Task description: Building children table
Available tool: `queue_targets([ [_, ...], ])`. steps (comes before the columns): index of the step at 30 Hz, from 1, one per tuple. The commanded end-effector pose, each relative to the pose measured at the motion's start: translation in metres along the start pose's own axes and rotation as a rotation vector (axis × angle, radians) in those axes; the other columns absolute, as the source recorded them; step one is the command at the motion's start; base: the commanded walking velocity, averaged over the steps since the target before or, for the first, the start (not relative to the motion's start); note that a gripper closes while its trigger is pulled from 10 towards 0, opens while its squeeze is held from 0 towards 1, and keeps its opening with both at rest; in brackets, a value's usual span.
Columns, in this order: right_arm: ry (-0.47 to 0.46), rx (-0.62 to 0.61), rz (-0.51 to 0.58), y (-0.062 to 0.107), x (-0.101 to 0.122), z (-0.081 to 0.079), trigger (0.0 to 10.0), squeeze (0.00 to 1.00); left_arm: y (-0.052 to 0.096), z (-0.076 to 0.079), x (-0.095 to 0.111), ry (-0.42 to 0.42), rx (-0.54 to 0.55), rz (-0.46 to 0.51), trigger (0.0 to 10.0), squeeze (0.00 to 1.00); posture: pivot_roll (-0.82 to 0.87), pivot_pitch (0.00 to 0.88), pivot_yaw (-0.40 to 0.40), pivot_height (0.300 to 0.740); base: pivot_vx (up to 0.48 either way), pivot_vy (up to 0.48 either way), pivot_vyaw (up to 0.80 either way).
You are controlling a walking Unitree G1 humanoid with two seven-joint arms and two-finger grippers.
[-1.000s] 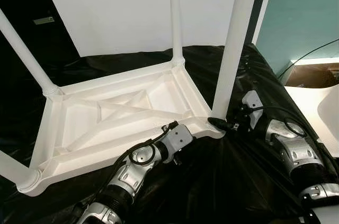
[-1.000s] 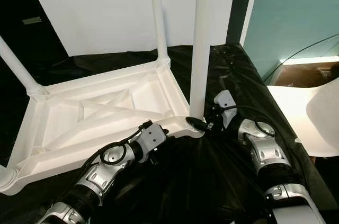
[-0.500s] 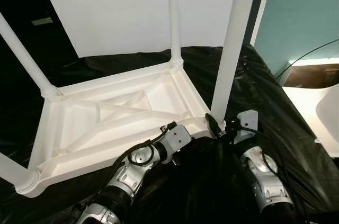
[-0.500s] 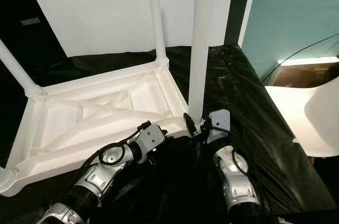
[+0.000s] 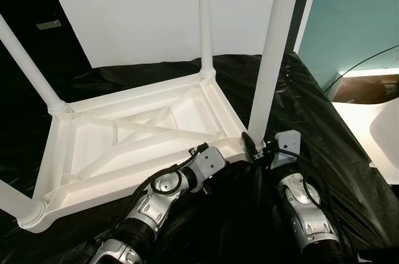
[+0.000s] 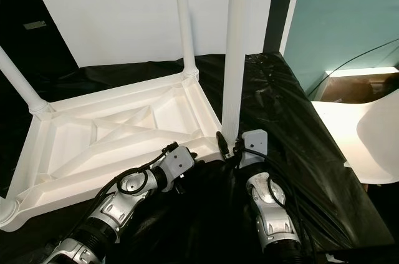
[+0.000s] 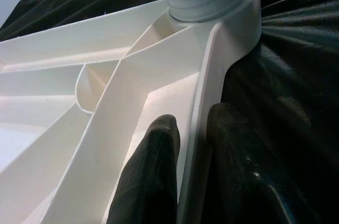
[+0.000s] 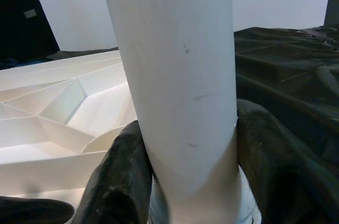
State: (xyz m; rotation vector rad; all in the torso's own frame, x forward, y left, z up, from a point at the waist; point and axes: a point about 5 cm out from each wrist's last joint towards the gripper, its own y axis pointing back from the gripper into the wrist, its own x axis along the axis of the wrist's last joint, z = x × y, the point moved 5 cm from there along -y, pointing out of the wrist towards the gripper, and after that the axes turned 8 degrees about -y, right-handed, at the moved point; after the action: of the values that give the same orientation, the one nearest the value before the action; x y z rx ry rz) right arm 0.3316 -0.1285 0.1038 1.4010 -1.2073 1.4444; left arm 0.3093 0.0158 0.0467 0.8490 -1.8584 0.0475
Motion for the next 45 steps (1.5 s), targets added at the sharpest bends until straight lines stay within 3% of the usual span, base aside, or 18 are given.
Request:
queue_targets([
  [1,-0.012,-0.016,-0.055,0.002,-0.012,0.002,7.4,0.0,0.013,0.054,-0.062,0.074,-0.187,-0.247,10.0,0.0,-0.09,0.0,0.049,0.74,0.0,0.0,0.0],
  [2,-0.024,0.076,-0.072,0.001,-0.013,-0.008,10.0,1.0,0.014,0.054,-0.063,0.076,-0.186,-0.249,10.0,0.0,-0.09,0.0,0.048,0.74,0.0,0.0,0.0],
  [3,-0.018,0.15,-0.094,0.0,-0.014,-0.012,10.0,1.0,0.015,0.054,-0.064,0.077,-0.185,-0.25,10.0,0.0,-0.09,0.0,0.048,0.74,0.0,0.0,0.0],
  [4,-0.006,0.212,-0.11,-0.002,-0.014,-0.012,10.0,0.0,0.015,0.054,-0.064,0.077,-0.184,-0.251,10.0,0.0,-0.09,0.0,0.048,0.74,0.0,0.0,0.0],
  [11,0.059,0.439,-0.194,-0.014,-0.004,-0.001,10.0,0.0,0.013,0.053,-0.063,0.074,-0.183,-0.248,10.0,0.0,-0.1,0.0,0.052,0.74,0.0,0.0,0.0],
  [17,0.151,0.614,-0.271,-0.006,-0.008,-0.008,10.0,0.0,0.013,0.052,-0.063,0.072,-0.183,-0.249,10.0,0.0,-0.1,0.0,0.05,0.74,0.0,0.0,0.0],
  [18,0.171,0.646,-0.301,-0.004,-0.011,-0.006,1.6,0.0,0.013,0.051,-0.064,0.072,-0.182,-0.25,10.0,0.0,-0.09,0.0,0.05,0.74,0.0,0.0,0.0],
  [19,0.171,0.646,-0.301,-0.004,-0.011,-0.006,1.6,0.0,0.013,0.051,-0.064,0.072,-0.182,-0.25,10.0,0.0,-0.09,0.0,0.05,0.74,0.0,0.0,0.0],
  [20,0.179,0.669,-0.321,-0.002,-0.013,-0.004,0.0,0.0,0.013,0.051,-0.064,0.072,-0.18,-0.251,10.0,0.0,-0.09,0.0,0.05,0.74,0.0,0.0,0.0],
  [27,0.171,0.704,-0.383,-0.001,-0.015,0.006,0.0,0.0,0.015,0.051,-0.065,0.074,-0.177,-0.254,10.0,0.0,-0.09,0.0,0.05,0.74,0.0,0.0,0.0],
  [32,0.123,0.653,-0.404,-0.001,-0.023,0.006,0.0,0.0,0.017,0.053,-0.066,0.075,-0.18,-0.255,10.0,0.0,-0.09,0.0,0.05,0.74,0.0,0.0,0.0],
  [35,0.086,0.561,-0.402,-0.001,-0.033,0.0,0.0,0.0,0.016,0.053,-0.065,0.076,-0.181,-0.252,10.0,0.0,-0.09,0.0,0.045,0.74,0.0,0.0,0.0],
  [36,0.103,0.399,-0.318,-0.005,-0.035,0.001,0.0,0.0,0.015,0.054,-0.064,0.077,-0.181,-0.25,10.0,0.0,-0.1,0.0,0.04,0.74,0.0,0.0,0.0],
  [37,0.103,0.399,-0.318,-0.005,-0.035,0.001,0.0,0.0,0.015,0.054,-0.064,0.077,-0.181,-0.25,10.0,0.0,-0.1,0.0,0.04,0.74,0.0,0.0,0.0],
  [38,0.112,0.281,-0.256,-0.007,-0.034,0.002,0.0,0.0,0.014,0.055,-0.064,0.079,-0.181,-0.249,10.0,0.0,-0.1,0.0,0.04,0.74,0.0,0.0,0.0],
  [39,0.112,0.281,-0.256,-0.007,-0.034,0.002,0.0,0.0,0.014,0.055,-0.064,0.079,-0.181,-0.249,10.0,0.0,-0.1,0.0,0.04,0.74,0.0,0.0,0.0],
  [41,0.077,0.056,-0.123,-0.002,-0.025,0.006,0.0,0.0,0.013,0.056,-0.063,0.081,-0.181,-0.246,10.0,0.0,-0.09,0.0,0.043,0.74,0.0,0.0,0.0],
  [45,0.054,-0.057,-0.03,-0.003,-0.01,0.01,0.0,0.0,0.014,0.057,-0.063,0.08,-0.187,-0.247,10.0,0.0,-0.1,0.0,0.048,0.74,0.0,0.0,0.0],
])
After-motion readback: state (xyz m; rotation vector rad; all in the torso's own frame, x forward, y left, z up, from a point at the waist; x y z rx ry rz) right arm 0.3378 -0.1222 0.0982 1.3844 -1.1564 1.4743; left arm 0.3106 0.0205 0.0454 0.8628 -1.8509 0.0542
